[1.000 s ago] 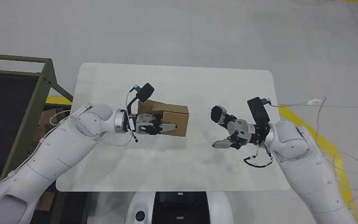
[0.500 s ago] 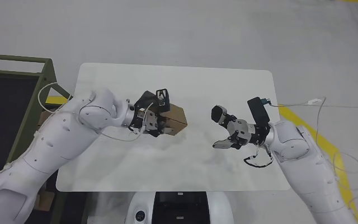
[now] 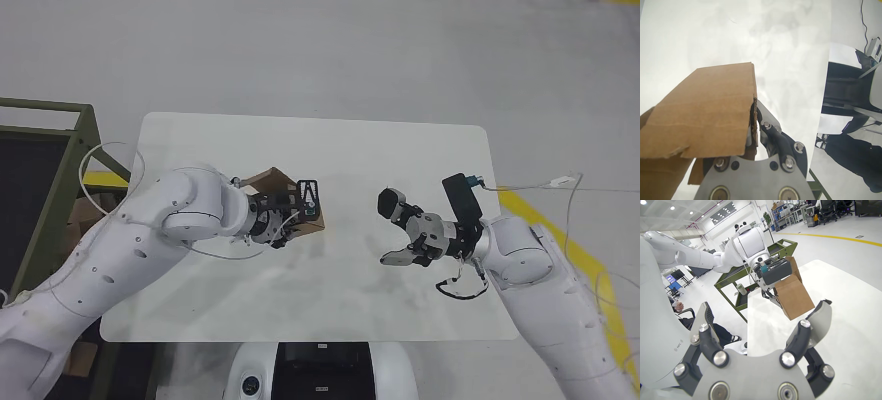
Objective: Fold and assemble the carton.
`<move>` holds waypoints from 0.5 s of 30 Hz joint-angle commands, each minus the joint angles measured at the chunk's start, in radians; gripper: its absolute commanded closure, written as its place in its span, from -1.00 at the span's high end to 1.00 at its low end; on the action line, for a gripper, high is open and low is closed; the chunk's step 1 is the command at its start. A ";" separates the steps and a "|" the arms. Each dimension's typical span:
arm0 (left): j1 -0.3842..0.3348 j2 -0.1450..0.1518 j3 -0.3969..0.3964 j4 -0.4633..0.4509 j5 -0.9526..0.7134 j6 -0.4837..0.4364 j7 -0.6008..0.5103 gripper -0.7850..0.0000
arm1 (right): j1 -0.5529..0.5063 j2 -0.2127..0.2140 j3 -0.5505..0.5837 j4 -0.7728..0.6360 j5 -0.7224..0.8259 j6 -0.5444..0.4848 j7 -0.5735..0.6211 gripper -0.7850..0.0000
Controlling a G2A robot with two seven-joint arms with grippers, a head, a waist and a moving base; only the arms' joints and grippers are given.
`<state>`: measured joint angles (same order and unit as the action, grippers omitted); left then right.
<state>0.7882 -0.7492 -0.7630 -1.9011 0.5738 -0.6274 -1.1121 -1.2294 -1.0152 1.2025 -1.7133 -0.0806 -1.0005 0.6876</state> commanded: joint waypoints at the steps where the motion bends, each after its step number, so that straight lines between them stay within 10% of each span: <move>1: 0.000 0.000 0.000 0.000 0.000 0.000 0.000 -1.00 | 0.000 0.000 0.000 0.000 0.000 0.000 0.000 1.00; 15: -0.093 -0.019 0.283 -0.031 0.373 -0.061 -0.020 -1.00 | 0.000 0.000 0.000 0.000 0.000 0.000 0.000 1.00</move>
<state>0.7182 -0.7660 -0.5241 -1.9441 0.9311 -0.6754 -1.1455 -1.2294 -1.0152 1.2025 -1.7133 -0.0806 -1.0005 0.6876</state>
